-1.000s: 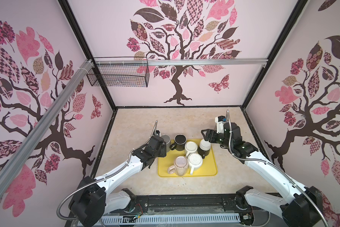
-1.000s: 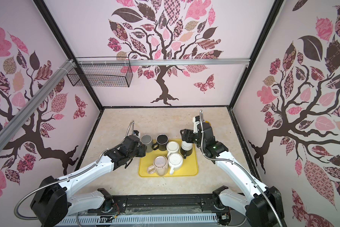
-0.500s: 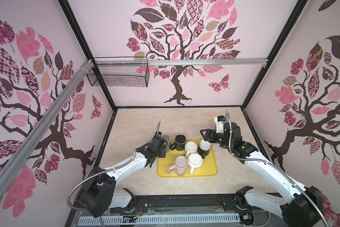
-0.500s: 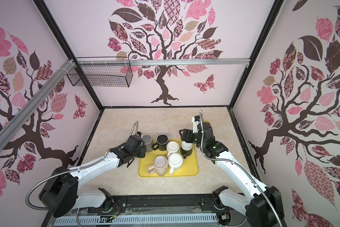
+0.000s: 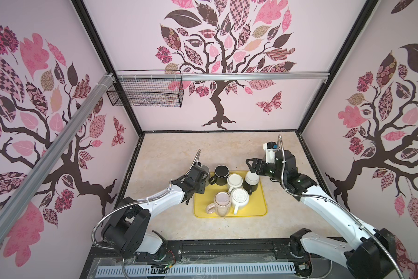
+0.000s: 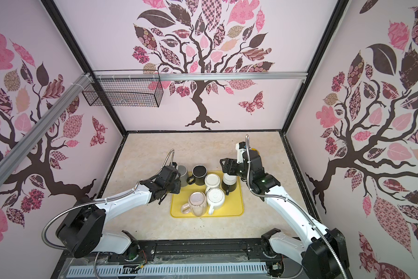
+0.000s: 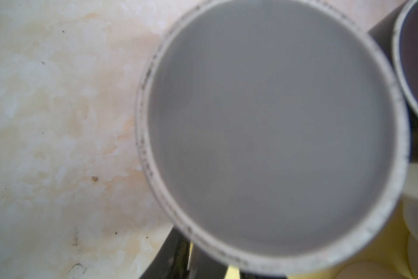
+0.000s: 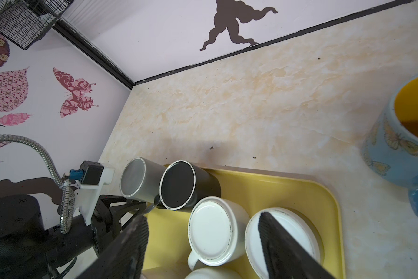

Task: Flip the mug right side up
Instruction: 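Lower the left gripper onto the upside-down grey mug and close on it, then lift the grey mug off the tray with the left gripper while the right approaches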

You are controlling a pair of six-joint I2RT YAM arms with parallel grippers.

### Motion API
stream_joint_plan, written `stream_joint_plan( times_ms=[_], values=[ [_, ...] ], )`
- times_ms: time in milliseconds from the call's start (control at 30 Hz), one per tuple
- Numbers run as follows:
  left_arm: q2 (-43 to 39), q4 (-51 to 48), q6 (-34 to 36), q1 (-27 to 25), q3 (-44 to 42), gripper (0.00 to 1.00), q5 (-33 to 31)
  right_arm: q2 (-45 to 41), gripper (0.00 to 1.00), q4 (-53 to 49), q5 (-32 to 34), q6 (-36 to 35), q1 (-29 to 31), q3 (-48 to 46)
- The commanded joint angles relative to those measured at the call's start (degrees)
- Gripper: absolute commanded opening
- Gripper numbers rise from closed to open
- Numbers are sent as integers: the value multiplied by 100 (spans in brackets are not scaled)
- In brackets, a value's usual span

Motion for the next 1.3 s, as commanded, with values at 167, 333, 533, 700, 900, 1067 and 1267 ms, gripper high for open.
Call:
stream_joint_plan(
  times_ms=[167,333,533,700,900,1067,1267],
  values=[
    [101,347,-3,42,223,28,-169,46,74,179,-160,-92,23,-82],
    [157,285,50,38,239,24,-395,46,73,215,-270,-106,27,-112],
    [88,228,134,-36,223,17,-506,37,73,346,-424,-72,28,-196],
    [109,157,316,-375,332,5,-1032,142,72,540,-660,-20,39,-338],
    [107,-45,349,-587,556,0,-1363,40,71,435,-482,-302,299,-238],
    [-198,-190,391,-639,724,0,-1405,-55,71,516,-649,-275,332,-224],
    [-890,-519,362,-653,925,0,-1379,-304,70,922,-727,-82,344,-464]
  ],
)
